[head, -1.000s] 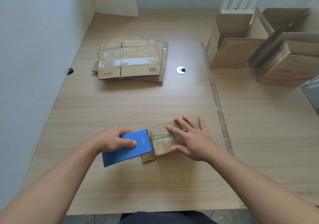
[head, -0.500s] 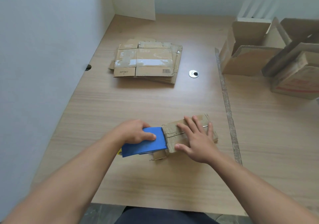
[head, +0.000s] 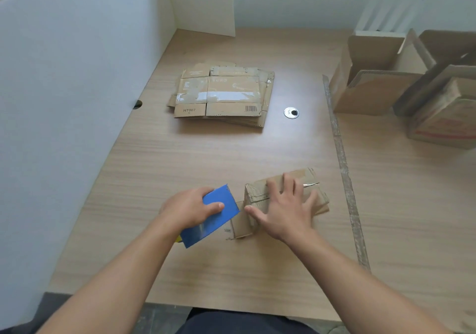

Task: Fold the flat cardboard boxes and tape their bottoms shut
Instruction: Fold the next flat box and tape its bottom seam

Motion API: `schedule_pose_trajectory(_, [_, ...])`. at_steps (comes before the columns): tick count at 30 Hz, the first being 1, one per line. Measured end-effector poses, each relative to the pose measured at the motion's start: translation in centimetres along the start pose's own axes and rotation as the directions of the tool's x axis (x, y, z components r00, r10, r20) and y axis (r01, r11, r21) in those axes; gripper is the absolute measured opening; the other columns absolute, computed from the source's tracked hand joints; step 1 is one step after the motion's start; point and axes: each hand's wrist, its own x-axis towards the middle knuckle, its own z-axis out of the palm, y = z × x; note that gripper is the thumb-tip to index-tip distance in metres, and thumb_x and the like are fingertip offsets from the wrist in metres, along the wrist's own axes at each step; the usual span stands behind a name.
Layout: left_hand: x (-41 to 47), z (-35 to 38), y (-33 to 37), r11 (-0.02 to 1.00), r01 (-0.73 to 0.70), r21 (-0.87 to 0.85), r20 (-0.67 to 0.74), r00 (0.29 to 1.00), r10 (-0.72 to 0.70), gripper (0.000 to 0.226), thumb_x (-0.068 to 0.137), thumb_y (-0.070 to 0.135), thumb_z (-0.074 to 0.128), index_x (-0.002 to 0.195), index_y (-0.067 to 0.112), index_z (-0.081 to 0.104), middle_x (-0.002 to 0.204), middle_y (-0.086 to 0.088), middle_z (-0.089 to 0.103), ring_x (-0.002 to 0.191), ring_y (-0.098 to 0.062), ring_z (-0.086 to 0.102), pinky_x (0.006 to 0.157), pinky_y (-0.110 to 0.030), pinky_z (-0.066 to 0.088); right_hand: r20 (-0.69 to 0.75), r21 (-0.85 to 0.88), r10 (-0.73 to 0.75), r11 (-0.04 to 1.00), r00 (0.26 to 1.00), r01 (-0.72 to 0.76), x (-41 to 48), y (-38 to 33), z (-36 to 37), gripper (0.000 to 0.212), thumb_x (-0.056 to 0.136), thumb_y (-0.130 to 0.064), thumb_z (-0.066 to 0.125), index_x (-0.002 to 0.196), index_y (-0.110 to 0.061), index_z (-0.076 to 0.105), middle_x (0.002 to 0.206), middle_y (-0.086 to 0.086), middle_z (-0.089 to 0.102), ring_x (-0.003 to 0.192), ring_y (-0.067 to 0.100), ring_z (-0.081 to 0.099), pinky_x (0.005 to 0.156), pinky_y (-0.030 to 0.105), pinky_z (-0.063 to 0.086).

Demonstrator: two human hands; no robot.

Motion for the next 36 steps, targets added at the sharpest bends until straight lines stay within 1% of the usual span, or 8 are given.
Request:
schedule_pose_trajectory(7, [-0.8, -1.9, -1.2, 0.961, -0.041, -0.275, -0.091, 0.996, 0.016, 0.058, 0.084, 0.05, 0.063, 0.137, 0.059, 0.039, 0.115, 0.016, 0.063, 0.101, -0.015, 0.06, 0.086, -0.035, 0.052, 0.144, 0.075, -0.34, 0.94, 0.929, 0.332, 0.1, 3.2, -0.4, 0.055, 0.095, -0.048, 0.047, 0.145, -0.032, 0.031, 0.166, -0.003, -0.001, 0.152, 0.022, -0.006, 0.118, 0.057, -0.002])
schedule_pose_trajectory(14, [-0.9, -1.3, -0.7, 0.92, -0.11, -0.375, -0.124, 0.99, 0.068, 0.057, 0.086, 0.047, 0.064, 0.135, 0.061, 0.038, 0.114, 0.022, 0.063, 0.1, -0.008, 0.06, 0.084, -0.034, 0.051, 0.171, 0.197, -0.443, 0.89, 0.88, 0.41, -0.2, 6.8, -0.9, 0.059, 0.096, -0.022, 0.055, 0.146, -0.048, 0.038, 0.164, -0.018, 0.0, 0.152, 0.017, -0.014, 0.123, 0.039, 0.003])
schedule_pose_trajectory(17, [-1.1, -0.7, -0.2, 0.914, -0.151, -0.375, -0.143, 0.984, 0.104, 0.06, 0.086, 0.047, 0.065, 0.137, 0.062, 0.036, 0.116, 0.026, 0.061, 0.101, -0.001, 0.059, 0.081, -0.028, 0.048, 0.06, 0.413, -0.423, 0.835, 0.904, 0.364, -0.4, 7.2, -0.2, 0.058, 0.092, -0.034, 0.067, 0.144, -0.044, 0.043, 0.161, -0.02, 0.001, 0.15, 0.01, -0.012, 0.122, 0.03, 0.002])
schedule_pose_trajectory(22, [-1.8, -0.8, 0.7, 0.92, -0.299, -0.253, -0.143, 0.952, 0.27, 0.068, 0.083, 0.052, 0.064, 0.14, 0.064, 0.029, 0.117, 0.024, 0.062, 0.099, -0.004, 0.06, 0.08, -0.023, 0.048, -0.106, 0.593, -0.134, 0.787, 0.985, 0.171, -0.9, 6.8, 1.0, 0.06, 0.078, -0.036, 0.082, 0.133, -0.03, 0.059, 0.16, -0.006, 0.018, 0.151, 0.021, 0.009, 0.121, 0.033, 0.014])
schedule_pose_trajectory(24, [-2.3, -1.0, 0.9, 0.919, -0.38, -0.108, -0.136, 0.921, 0.365, 0.071, 0.081, 0.056, 0.06, 0.139, 0.068, 0.02, 0.113, 0.022, 0.061, 0.092, -0.007, 0.058, 0.079, -0.027, 0.048, -0.081, 0.611, -0.11, 0.779, 0.991, 0.137, -0.9, 6.5, 0.5, 0.056, 0.078, -0.037, 0.081, 0.13, -0.029, 0.062, 0.157, -0.001, 0.024, 0.148, 0.021, 0.017, 0.119, 0.029, 0.015])
schedule_pose_trajectory(28, [-3.1, -1.1, 0.9, 0.83, -0.534, 0.162, -0.154, 0.817, 0.556, 0.077, 0.087, 0.053, 0.064, 0.138, 0.072, 0.01, 0.114, 0.021, 0.06, 0.088, -0.01, 0.056, 0.074, -0.026, 0.046, -0.172, 0.549, -0.205, 0.792, 0.964, 0.266, -0.8, 6.2, -1.9, 0.052, 0.09, -0.042, 0.068, 0.138, -0.031, 0.055, 0.154, -0.004, 0.036, 0.152, 0.017, 0.005, 0.122, 0.044, 0.014])
schedule_pose_trajectory(32, [-3.3, -1.1, 1.4, 0.643, -0.685, 0.342, -0.242, 0.597, 0.765, 0.064, 0.088, 0.053, 0.057, 0.145, 0.047, 0.03, 0.106, 0.015, 0.068, 0.085, -0.015, 0.066, 0.06, -0.027, 0.051, -0.145, 0.608, -0.356, 0.704, 0.923, 0.367, -0.6, 6.0, -4.8, 0.052, 0.093, -0.034, 0.066, 0.142, -0.03, 0.05, 0.15, -0.008, 0.042, 0.151, 0.014, 0.008, 0.121, 0.035, 0.014])
schedule_pose_trajectory(36, [-3.1, -1.2, 2.1, 0.584, -0.714, 0.387, -0.249, 0.528, 0.812, 0.061, 0.09, 0.053, 0.053, 0.147, 0.04, 0.034, 0.095, 0.011, 0.067, 0.077, -0.016, 0.063, 0.059, -0.028, 0.05, -0.047, 0.644, -0.462, 0.664, 0.885, 0.381, -0.4, 5.5, -4.8, 0.031, 0.096, -0.024, 0.064, 0.127, -0.024, 0.066, 0.146, -0.009, 0.046, 0.148, 0.01, 0.013, 0.119, 0.026, 0.016])
